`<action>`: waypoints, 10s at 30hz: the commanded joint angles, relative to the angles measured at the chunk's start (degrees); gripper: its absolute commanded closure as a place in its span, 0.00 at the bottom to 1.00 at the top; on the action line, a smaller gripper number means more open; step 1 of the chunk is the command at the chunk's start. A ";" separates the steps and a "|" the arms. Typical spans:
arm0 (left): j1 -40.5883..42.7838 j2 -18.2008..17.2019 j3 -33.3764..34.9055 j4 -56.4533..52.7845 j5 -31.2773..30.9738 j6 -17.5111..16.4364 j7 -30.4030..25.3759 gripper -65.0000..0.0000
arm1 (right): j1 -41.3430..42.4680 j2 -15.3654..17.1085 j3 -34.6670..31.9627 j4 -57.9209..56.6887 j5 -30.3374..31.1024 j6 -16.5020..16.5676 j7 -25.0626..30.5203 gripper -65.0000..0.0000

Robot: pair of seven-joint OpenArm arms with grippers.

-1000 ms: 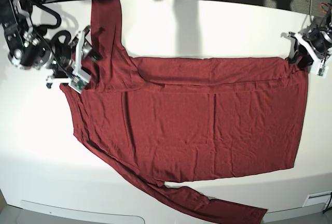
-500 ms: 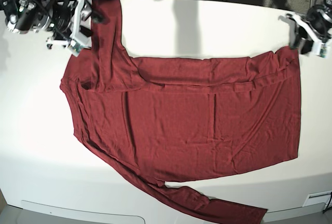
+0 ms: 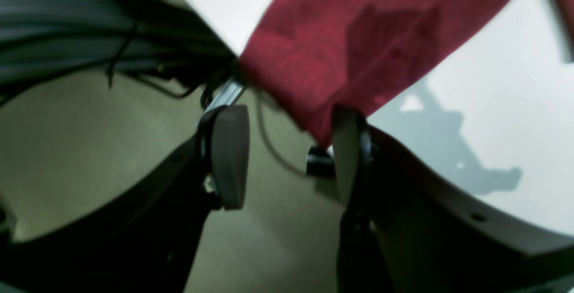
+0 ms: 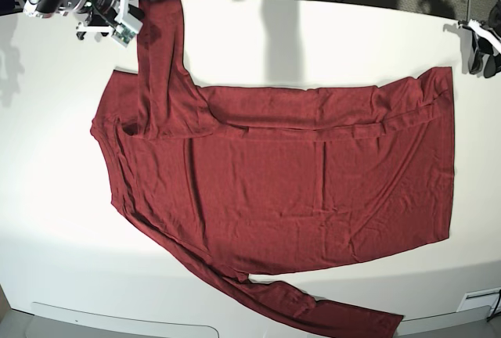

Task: Fold the T-shirt properly
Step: 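Move the right gripper to the sleeve lying along the collar, then grasp the sleeve with the right gripper and lift it, then drag the held sleeve across the shirt body with the right gripper, then release the sleeve and pull the right gripper back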

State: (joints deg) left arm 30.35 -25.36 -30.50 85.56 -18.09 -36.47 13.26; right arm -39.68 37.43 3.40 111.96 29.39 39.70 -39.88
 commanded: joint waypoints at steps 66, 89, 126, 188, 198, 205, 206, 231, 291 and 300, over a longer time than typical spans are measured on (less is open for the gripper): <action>0.28 1.55 -0.63 0.92 -1.49 -0.48 -0.68 0.68 | 29.03 -23.15 -28.17 0.55 2.64 0.30 -6.49 0.56; 0.28 1.55 -0.63 0.92 -1.49 -0.48 -0.66 0.68 | 19.82 -11.74 -28.17 7.67 3.58 0.30 -26.29 0.81; 0.31 1.55 -0.63 0.92 -1.49 -0.48 -0.42 0.68 | 27.96 -20.09 -28.17 -16.55 -20.44 -1.84 2.08 1.00; 3.93 6.14 2.16 5.18 -16.44 -3.53 9.44 0.68 | 39.12 -31.91 -28.13 -17.09 7.63 -2.25 -27.08 0.63; 3.93 6.16 2.16 5.18 -16.46 -3.53 9.40 0.68 | 30.82 -33.03 -28.24 -17.11 -0.68 -4.28 -15.85 0.63; 3.93 6.16 2.16 5.18 -16.46 -3.53 9.42 0.68 | 29.51 -37.24 -28.24 -21.62 -10.23 -4.85 -12.70 0.63; 3.93 6.16 2.16 5.18 -16.46 -3.53 9.42 0.68 | 29.51 -37.73 -28.22 -22.80 -10.58 -5.14 -12.41 0.63; 3.93 6.16 2.16 5.18 -16.44 -3.53 9.42 0.68 | 38.47 -41.75 -28.22 -21.33 -10.73 -5.44 3.89 1.00; 2.49 6.49 24.74 5.18 -15.26 -3.53 6.19 0.68 | 49.31 -21.33 -12.09 -19.65 -7.82 -6.47 0.46 0.44; 0.76 6.49 32.98 5.18 -3.61 -3.53 5.99 0.68 | 49.33 -17.42 -2.49 -19.65 2.08 -3.06 -3.10 0.44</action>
State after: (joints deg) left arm 30.46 -18.37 2.44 90.50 -22.96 -40.07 17.43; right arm 8.40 19.46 0.64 91.20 30.50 36.34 -44.27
